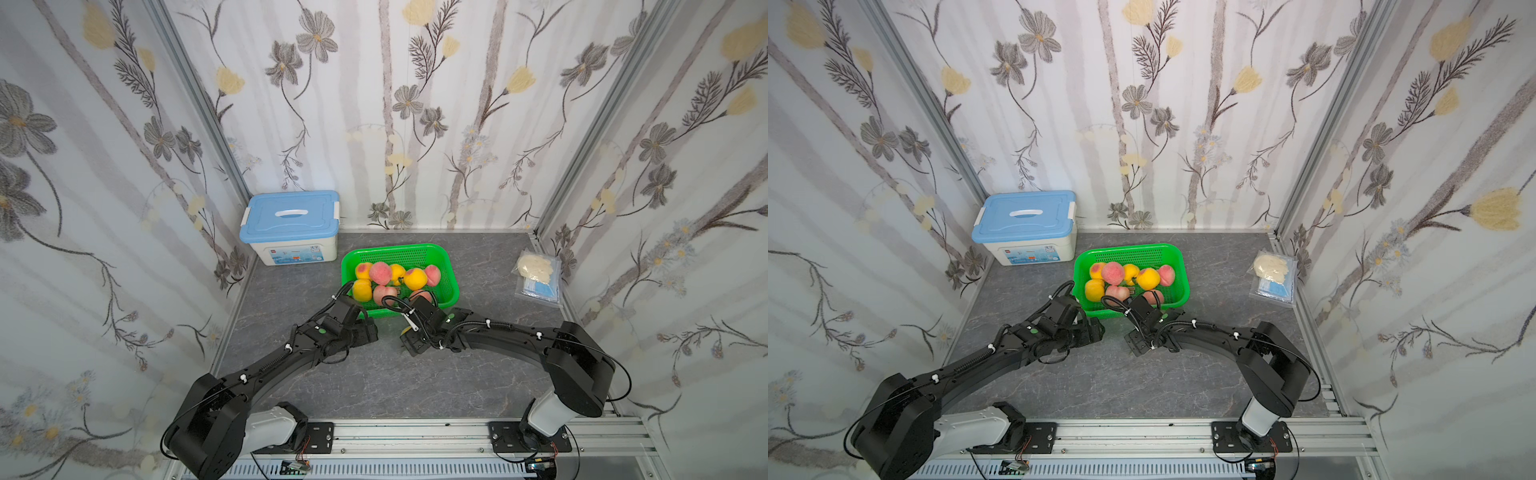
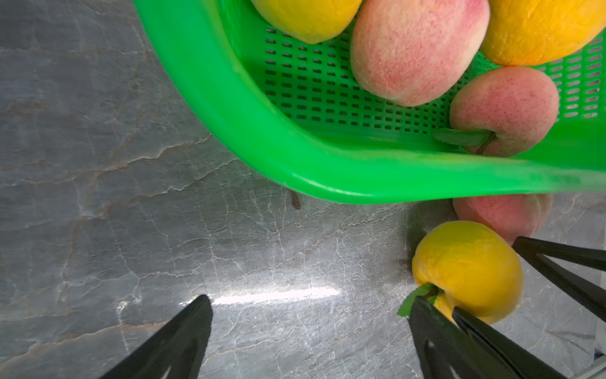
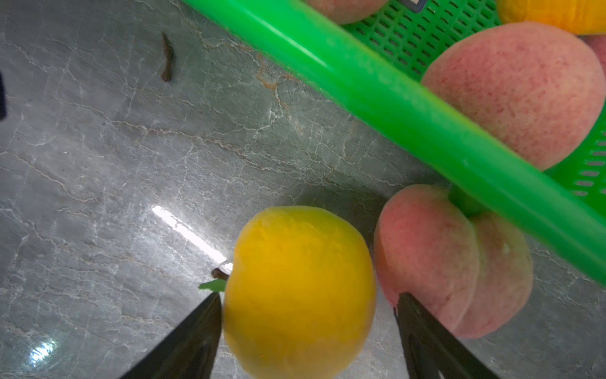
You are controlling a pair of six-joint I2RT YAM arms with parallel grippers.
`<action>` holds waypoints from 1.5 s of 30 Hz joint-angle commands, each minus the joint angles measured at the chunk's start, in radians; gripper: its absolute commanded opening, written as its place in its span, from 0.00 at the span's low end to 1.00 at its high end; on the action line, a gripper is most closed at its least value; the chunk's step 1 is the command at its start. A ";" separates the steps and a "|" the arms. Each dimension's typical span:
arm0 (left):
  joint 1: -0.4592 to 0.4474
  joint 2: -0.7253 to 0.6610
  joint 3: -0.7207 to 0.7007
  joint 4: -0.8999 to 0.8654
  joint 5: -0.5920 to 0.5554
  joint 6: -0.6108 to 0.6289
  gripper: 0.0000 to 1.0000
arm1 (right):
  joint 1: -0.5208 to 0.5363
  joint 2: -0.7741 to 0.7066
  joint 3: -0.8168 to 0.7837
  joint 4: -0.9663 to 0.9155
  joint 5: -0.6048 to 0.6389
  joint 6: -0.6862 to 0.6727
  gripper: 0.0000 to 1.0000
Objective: Put the peaches into the basket
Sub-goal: Pick up the peach from the center of the board.
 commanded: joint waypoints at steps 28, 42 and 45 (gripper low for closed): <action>-0.005 0.007 -0.001 0.010 -0.008 -0.011 0.96 | 0.016 0.080 0.069 0.005 0.033 -0.017 0.84; -0.007 0.004 -0.013 0.015 -0.009 -0.016 0.96 | 0.016 0.159 0.120 0.006 -0.014 -0.021 0.83; -0.007 0.001 -0.012 0.010 -0.013 -0.013 0.96 | 0.016 0.159 0.116 0.006 -0.014 -0.019 0.83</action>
